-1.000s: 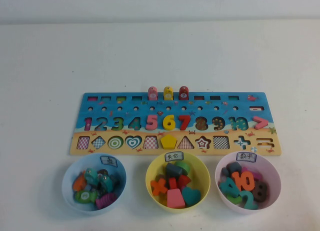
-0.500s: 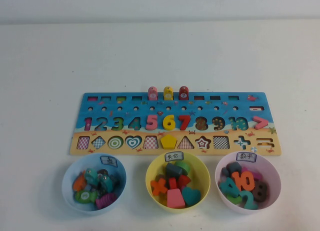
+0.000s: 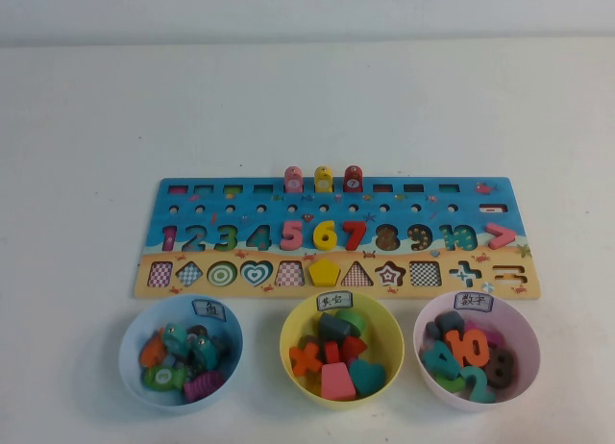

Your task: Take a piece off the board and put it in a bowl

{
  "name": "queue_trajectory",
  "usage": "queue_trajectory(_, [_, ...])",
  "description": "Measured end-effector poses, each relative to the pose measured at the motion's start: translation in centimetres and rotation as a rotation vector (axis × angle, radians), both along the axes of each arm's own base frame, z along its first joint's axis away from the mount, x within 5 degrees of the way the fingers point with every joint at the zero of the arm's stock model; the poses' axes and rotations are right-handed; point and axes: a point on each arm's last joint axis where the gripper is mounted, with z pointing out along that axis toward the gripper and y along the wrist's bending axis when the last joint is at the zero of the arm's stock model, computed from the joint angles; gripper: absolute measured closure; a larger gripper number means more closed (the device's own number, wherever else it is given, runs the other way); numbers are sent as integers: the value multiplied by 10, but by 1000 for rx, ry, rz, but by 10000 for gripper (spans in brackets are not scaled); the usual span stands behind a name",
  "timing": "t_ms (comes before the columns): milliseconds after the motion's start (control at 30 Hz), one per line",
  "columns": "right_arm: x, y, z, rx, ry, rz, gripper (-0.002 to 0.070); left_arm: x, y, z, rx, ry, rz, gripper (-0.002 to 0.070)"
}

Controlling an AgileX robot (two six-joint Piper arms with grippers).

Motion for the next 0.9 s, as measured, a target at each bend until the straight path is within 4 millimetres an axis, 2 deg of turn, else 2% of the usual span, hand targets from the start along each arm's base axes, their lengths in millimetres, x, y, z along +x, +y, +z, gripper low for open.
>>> queue_trajectory(233, [0,0,-1,-53,-9,3,694,0,0,0,0,0,0,679])
queue_trajectory(300, [-1,1,4,-81,-16,18,694,0,0,0,0,0,0,679])
queue_trajectory(433, [4,4,42,-231,9,79,694,0,0,0,0,0,0,679])
queue_trajectory(567, [22,6,85,-460,112,176,694,0,0,0,0,0,0,679])
queue_trajectory(733, [61,7,146,-851,196,402,694,0,0,0,0,0,0,679])
queue_trajectory(900, [116,6,178,-1099,284,644,694,0,0,0,0,0,0,679])
